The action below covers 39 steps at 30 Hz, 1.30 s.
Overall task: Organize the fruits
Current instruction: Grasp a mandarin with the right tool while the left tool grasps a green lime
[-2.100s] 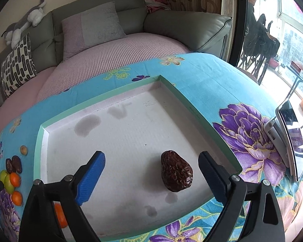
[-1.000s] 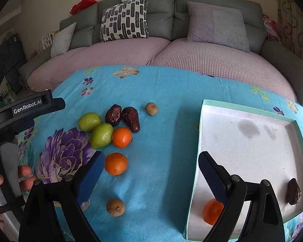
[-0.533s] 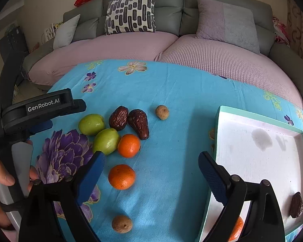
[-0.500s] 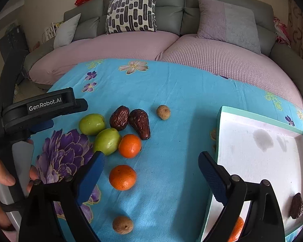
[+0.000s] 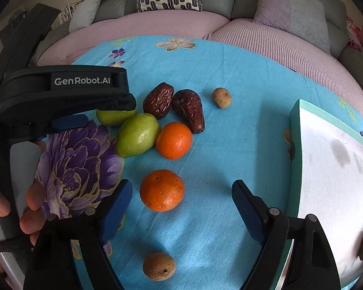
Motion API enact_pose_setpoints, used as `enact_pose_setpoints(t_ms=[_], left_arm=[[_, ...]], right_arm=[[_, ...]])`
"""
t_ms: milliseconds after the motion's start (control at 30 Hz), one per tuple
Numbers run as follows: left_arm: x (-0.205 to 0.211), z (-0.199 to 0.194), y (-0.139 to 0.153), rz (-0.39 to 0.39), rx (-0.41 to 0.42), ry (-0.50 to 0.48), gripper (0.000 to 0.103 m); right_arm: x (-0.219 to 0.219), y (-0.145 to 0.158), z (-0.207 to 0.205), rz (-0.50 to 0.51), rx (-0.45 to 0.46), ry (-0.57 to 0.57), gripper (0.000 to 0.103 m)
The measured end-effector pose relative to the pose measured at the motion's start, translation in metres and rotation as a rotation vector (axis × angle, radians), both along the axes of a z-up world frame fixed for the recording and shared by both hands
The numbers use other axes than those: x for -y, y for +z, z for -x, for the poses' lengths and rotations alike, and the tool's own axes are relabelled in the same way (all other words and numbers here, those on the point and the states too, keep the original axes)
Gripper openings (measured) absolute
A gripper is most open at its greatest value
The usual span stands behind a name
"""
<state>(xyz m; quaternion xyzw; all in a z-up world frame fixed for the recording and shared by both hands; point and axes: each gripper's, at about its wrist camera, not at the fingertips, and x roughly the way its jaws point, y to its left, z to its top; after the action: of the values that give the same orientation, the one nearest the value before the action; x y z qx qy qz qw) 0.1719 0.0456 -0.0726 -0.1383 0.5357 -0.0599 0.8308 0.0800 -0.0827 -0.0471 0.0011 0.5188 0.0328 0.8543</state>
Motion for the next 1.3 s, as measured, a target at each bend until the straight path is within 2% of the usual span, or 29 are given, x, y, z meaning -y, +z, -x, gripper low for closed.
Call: enact_pose_setpoints(t_ms=[167,233,400,600,833,1067,1300], left_arm=[[0.007,0.001,0.002,0.035,-0.008,-0.051,0.054],[0.01,0.003,0.002,0.03,-0.011,-0.062,0.052],[0.009,0.002,0.003,0.045,-0.02,-0.061,0.052],[0.006,0.003,0.005,0.073,-0.019,-0.045,0.052],[0.002,0.009,0.027,0.102,0.041,-0.029,0.052],[0.001,0.016,0.052,0.13,0.102,-0.033,0.052],[0.006,0.021,0.068,0.145,0.141,-0.051,0.052]], right_arm=[[-0.002,-0.004,0.002,0.012,-0.005,0.004,0.066],[-0.002,-0.002,0.003,0.001,0.0,0.009,0.055],[-0.009,0.003,0.006,-0.041,-0.002,0.029,0.037],[-0.003,0.012,0.006,-0.061,0.01,0.01,0.037],[0.02,0.023,0.007,-0.093,0.045,-0.065,0.037],[0.06,0.044,0.015,-0.113,0.107,-0.182,0.037],[0.119,0.062,0.033,-0.12,0.171,-0.342,0.037]])
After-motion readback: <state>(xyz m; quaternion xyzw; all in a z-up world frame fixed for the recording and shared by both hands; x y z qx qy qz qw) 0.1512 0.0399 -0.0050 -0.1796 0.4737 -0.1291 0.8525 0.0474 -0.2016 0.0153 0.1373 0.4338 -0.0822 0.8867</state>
